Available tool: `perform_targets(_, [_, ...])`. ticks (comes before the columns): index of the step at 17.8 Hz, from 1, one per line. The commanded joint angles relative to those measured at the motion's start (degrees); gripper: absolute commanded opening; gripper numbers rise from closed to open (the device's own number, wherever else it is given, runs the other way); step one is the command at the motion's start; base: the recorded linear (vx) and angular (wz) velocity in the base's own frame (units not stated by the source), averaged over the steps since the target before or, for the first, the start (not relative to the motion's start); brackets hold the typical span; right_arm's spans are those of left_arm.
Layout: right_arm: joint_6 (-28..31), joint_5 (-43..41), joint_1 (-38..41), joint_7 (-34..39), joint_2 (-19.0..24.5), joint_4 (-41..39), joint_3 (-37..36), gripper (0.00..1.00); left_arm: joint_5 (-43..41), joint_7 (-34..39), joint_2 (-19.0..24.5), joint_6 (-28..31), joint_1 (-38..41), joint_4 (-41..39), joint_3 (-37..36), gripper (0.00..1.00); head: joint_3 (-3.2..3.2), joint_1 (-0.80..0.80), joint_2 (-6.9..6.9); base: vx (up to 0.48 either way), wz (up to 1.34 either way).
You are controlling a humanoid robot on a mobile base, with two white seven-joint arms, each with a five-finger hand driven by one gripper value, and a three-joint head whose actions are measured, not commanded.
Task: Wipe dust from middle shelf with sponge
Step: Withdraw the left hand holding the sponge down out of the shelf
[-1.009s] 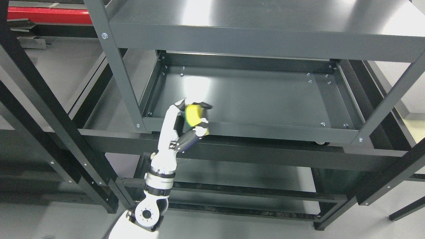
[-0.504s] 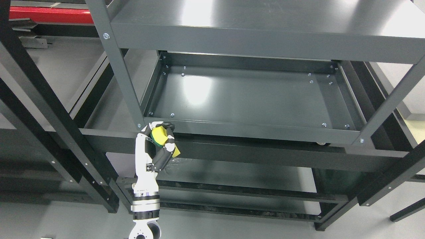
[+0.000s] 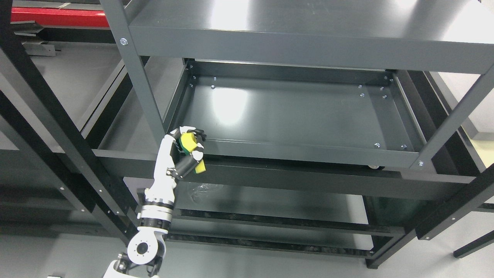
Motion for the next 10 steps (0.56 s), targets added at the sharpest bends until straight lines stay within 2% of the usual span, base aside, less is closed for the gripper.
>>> perform_targets(1, [4.2, 0.0, 0.0, 0.0, -1.0, -1.0, 0.0, 1.0, 0.8, -0.9, 0.0, -1.8, -1.0, -5.5, 5.6, 0.0, 0.0, 0.0, 0.0, 0.0, 0.0])
perform_targets(10, [4.2, 0.0, 0.0, 0.0, -1.0, -1.0, 0.0, 1.0, 0.8, -1.7, 0.0, -1.9, 0.5, -6.2, 5.4, 0.0, 0.0, 0.0, 0.0, 0.0, 0.0])
